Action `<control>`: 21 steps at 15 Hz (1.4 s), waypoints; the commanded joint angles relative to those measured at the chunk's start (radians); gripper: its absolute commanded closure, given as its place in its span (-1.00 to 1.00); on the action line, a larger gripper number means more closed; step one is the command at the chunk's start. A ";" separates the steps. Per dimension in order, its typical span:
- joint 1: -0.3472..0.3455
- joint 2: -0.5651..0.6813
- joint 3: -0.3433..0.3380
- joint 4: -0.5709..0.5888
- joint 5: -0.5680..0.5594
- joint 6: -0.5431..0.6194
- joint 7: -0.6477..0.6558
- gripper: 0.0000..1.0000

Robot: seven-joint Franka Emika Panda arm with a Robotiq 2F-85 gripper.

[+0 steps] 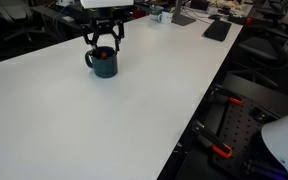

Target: Take the marker out of the cup

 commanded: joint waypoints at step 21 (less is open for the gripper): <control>0.012 -0.012 0.006 0.039 -0.003 -0.108 0.006 -0.35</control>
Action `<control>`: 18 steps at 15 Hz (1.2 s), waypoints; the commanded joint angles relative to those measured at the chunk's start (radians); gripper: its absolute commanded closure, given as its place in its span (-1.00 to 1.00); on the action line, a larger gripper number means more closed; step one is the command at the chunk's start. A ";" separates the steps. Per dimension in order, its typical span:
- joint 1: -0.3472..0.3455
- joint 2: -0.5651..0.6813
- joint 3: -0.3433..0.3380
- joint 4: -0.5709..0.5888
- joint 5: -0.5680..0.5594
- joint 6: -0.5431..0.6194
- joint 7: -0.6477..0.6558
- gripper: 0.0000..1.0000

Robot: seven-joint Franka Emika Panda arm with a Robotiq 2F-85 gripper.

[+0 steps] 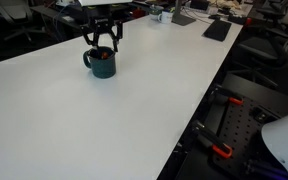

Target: Take the marker out of the cup

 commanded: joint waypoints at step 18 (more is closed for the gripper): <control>0.027 0.156 -0.010 0.237 -0.082 -0.097 -0.014 -0.48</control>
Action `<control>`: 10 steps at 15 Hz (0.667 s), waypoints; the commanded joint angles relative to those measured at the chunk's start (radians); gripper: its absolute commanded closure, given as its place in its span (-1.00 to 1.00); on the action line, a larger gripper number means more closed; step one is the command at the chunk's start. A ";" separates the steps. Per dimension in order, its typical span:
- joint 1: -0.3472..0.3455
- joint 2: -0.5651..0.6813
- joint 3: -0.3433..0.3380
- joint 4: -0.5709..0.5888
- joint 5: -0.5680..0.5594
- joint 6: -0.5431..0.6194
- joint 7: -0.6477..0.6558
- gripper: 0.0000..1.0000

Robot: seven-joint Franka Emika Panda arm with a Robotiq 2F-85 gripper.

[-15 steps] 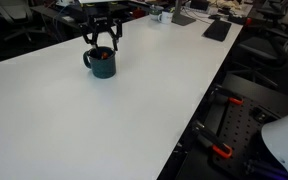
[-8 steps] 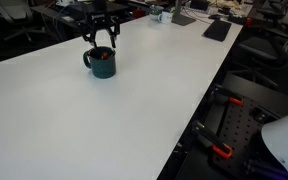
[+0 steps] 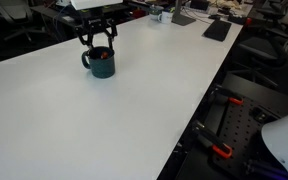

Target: Take the marker out of the cup

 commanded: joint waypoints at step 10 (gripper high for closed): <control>0.032 0.059 0.015 0.125 -0.017 -0.141 -0.039 -0.49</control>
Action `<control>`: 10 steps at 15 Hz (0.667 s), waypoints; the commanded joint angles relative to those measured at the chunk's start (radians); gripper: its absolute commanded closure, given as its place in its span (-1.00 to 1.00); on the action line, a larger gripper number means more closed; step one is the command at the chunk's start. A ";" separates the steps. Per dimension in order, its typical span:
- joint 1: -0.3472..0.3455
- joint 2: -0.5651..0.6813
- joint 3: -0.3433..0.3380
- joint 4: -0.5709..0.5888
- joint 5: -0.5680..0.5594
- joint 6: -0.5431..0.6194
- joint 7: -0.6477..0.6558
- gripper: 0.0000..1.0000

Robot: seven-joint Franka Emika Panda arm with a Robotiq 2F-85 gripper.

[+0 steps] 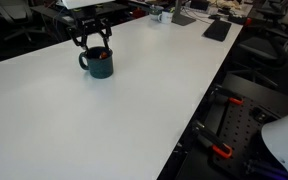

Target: Take the marker out of the cup

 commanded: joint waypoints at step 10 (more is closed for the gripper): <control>0.013 0.064 0.017 0.100 -0.010 -0.136 -0.071 -0.01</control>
